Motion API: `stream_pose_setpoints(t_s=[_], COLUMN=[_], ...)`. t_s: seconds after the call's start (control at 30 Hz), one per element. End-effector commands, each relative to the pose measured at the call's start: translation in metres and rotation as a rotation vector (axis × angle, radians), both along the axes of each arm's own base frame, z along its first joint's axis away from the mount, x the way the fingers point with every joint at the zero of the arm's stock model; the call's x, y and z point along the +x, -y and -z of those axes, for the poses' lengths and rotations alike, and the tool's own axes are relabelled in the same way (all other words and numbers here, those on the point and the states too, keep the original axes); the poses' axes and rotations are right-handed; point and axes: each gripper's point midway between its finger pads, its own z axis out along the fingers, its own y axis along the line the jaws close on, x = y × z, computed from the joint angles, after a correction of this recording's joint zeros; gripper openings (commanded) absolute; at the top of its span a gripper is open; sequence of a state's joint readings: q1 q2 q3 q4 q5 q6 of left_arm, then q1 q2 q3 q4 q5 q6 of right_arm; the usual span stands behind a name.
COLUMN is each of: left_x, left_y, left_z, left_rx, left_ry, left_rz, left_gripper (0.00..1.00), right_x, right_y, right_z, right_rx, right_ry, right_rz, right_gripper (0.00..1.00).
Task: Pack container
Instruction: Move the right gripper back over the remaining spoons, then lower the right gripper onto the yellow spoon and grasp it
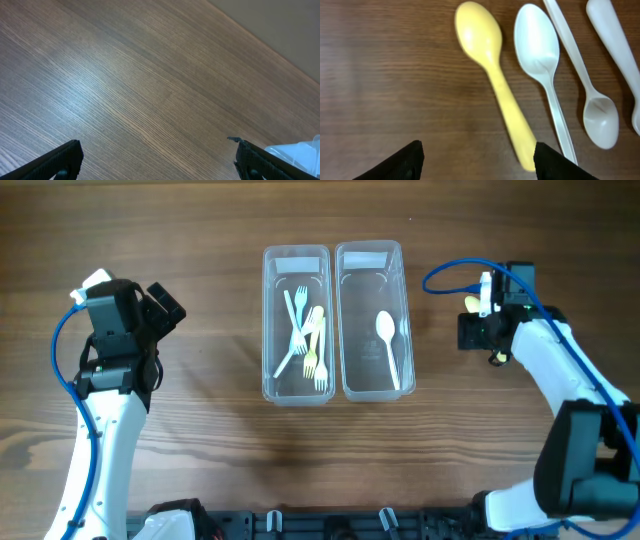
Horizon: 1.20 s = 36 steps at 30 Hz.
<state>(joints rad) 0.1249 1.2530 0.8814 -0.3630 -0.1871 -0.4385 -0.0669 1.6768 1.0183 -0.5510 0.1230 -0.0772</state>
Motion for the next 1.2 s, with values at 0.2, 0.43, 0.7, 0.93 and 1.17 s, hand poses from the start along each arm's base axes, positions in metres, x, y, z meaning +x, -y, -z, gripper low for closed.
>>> stream_pose_setpoints(t_s=[0.2, 0.43, 0.7, 0.93, 1.17], left_x=[-0.001, -0.001, -0.001, -0.001, -0.001], left_y=[-0.004, -0.004, -0.004, -0.004, -0.004], left_z=[-0.003, -0.003, -0.003, -0.003, -0.003], left_rx=[0.020, 0.020, 0.020, 0.021, 0.020], left_ry=[0.004, 0.004, 0.004, 0.003, 0.004], left_rz=[-0.003, -0.003, -0.003, -0.003, -0.003], left_gripper=[1.00, 1.00, 1.00, 1.00, 1.00], right_x=[0.021, 0.023, 0.025, 0.015, 0.007], right_y=[0.009, 0.010, 0.010, 0.008, 0.002], right_z=[0.000, -0.001, 0.000, 0.035, 0.067], right_rx=[0.120, 0.075, 0.061, 0.100, 0.135], right_ry=[0.075, 0.077, 0.083, -0.014, -0.091], right_rz=[-0.026, -0.134, -0.163, -0.164, -0.147], right_gripper=[0.77, 0.79, 0.79, 0.79, 0.69])
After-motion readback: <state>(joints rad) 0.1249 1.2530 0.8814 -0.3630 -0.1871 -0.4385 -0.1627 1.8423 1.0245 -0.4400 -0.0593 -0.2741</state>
